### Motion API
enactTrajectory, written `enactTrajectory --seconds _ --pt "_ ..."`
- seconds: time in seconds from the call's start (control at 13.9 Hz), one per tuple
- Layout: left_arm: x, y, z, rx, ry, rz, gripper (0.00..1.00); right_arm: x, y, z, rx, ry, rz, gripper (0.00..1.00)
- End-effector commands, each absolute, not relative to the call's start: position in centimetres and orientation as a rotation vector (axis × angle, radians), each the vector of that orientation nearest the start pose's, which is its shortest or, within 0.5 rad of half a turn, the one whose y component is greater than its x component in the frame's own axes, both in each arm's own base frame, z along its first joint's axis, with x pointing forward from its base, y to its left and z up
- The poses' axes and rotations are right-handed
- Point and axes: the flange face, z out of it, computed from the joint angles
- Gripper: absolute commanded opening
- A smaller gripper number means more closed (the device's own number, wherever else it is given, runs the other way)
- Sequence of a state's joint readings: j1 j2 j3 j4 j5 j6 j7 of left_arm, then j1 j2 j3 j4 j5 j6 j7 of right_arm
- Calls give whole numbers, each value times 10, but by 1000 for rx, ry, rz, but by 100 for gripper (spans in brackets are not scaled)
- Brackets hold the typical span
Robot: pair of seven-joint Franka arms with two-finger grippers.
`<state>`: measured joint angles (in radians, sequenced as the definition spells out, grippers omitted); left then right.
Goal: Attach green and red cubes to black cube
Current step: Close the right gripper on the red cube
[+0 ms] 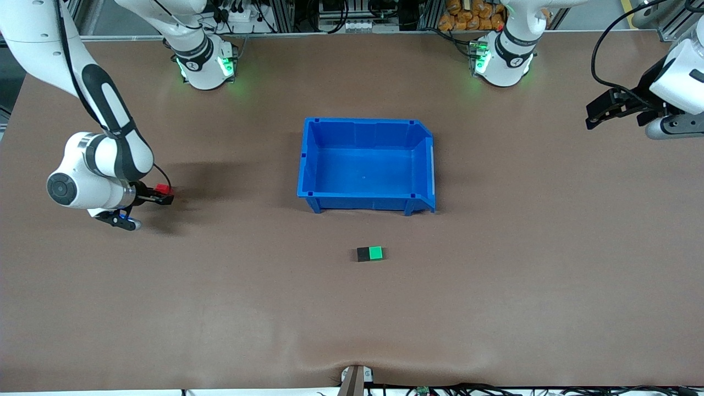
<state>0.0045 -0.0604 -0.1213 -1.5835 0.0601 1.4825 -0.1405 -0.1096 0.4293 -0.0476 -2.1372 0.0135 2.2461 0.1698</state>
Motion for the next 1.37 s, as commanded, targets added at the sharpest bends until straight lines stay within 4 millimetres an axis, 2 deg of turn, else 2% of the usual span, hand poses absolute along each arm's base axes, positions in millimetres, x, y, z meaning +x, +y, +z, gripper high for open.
enactTrajectory --seconds 0.0,0.14,0.22,0.29,0.43,0.58,0.72,0.86,0.94,1.08,1.29 --pt "514 -56 650 -3073 -22 50 100 526 -80 177 -3077 547 504 41" --pt "514 -56 651 -3075 -22 46 100 525 -83 174 -3074 551 511 41" --pt "514 -56 650 -3074 -22 48 100 525 -83 174 -3074 549 511 33" --pt "515 -56 650 -3075 -22 48 100 525 -84 174 -3073 549 511 22" --pt "514 -56 652 -3074 -20 41 100 526 -90 176 -3068 578 506 12" --pt "514 -56 654 -3075 -20 39 100 529 -93 180 -3058 596 515 10" --pt "514 -55 654 -3075 -22 39 100 533 -94 189 -3023 620 595 11" --pt "515 -54 654 -3076 -27 37 100 535 -93 194 -2974 661 624 18" --pt "515 -53 654 -3076 -29 37 100 537 -93 197 -2966 667 628 17" --pt "517 -52 653 -3077 -33 37 100 538 -97 200 -2957 681 634 3" --pt "519 -51 651 -3078 -35 32 100 539 -96 204 -2938 748 649 0"
